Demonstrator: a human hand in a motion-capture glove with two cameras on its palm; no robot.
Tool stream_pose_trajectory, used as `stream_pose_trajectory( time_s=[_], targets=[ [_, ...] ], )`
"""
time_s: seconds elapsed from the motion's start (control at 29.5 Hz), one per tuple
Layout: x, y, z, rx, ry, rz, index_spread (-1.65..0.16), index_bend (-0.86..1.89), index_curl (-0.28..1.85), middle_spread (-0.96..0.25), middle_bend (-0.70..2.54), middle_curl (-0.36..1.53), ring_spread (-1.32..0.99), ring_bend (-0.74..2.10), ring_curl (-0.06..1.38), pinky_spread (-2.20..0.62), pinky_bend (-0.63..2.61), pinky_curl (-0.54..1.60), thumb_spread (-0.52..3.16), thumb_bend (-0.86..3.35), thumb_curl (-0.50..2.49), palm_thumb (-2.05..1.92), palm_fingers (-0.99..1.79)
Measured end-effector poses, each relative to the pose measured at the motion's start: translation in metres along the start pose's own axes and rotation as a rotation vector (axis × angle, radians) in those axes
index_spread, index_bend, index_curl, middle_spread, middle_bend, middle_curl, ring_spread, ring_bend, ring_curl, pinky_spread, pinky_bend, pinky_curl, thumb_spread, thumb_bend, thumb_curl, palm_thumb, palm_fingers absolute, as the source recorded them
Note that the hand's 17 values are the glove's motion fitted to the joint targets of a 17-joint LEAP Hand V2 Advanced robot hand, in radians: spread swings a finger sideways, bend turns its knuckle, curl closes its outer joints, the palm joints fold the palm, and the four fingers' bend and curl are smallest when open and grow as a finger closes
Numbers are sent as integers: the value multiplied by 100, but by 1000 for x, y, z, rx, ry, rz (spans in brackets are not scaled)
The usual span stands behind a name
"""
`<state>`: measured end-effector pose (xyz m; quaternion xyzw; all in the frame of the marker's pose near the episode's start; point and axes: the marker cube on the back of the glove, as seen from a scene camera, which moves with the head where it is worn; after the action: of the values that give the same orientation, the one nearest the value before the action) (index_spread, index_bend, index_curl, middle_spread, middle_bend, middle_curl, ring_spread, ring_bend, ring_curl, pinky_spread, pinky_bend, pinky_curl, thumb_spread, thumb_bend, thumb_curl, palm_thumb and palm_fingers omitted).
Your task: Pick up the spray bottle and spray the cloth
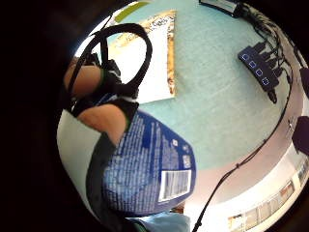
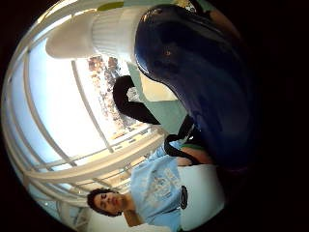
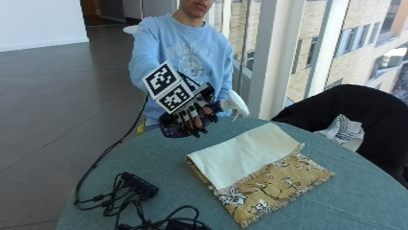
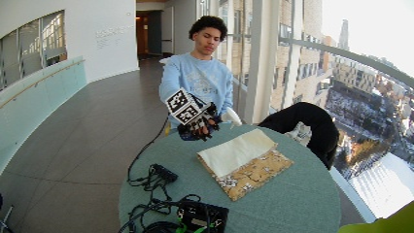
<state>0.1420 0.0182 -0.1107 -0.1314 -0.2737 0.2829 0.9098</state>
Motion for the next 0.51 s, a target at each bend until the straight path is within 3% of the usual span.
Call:
stream_pose_trajectory(
  time_s=[0.51],
  targets=[
    [-3, -3, 2, -10, 30, 5, -32, 8, 20, -7, 26, 43, 5, 51, 37, 25, 35, 37, 79, -2, 66, 91, 94]
  ],
)
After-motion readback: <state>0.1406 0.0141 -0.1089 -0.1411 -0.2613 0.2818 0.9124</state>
